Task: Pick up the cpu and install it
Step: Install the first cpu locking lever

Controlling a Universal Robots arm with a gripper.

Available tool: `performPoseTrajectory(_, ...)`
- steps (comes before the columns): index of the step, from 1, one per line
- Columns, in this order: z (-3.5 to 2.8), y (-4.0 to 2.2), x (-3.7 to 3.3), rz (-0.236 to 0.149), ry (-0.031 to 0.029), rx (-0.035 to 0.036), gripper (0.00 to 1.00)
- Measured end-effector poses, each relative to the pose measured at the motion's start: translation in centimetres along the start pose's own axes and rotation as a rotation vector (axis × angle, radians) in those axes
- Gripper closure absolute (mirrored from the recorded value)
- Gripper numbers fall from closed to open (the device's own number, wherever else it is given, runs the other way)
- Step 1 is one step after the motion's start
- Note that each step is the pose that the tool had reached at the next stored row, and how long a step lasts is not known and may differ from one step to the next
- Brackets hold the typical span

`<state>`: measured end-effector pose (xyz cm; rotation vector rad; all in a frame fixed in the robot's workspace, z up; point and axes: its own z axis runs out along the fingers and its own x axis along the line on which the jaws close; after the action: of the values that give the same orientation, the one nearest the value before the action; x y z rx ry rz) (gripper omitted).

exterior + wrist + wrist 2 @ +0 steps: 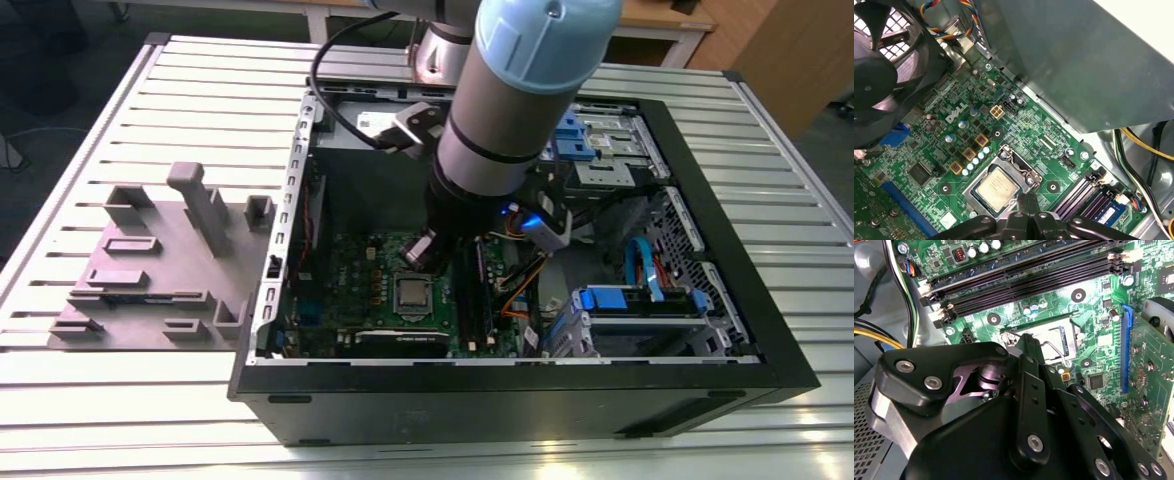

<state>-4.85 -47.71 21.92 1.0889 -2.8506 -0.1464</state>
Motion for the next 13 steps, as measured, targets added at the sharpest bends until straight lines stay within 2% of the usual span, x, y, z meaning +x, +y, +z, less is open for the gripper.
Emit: performPoseTrajectory(13, 0.16, 0.21, 0.22, 0.004, 0.0000, 0.0051, 0.90)
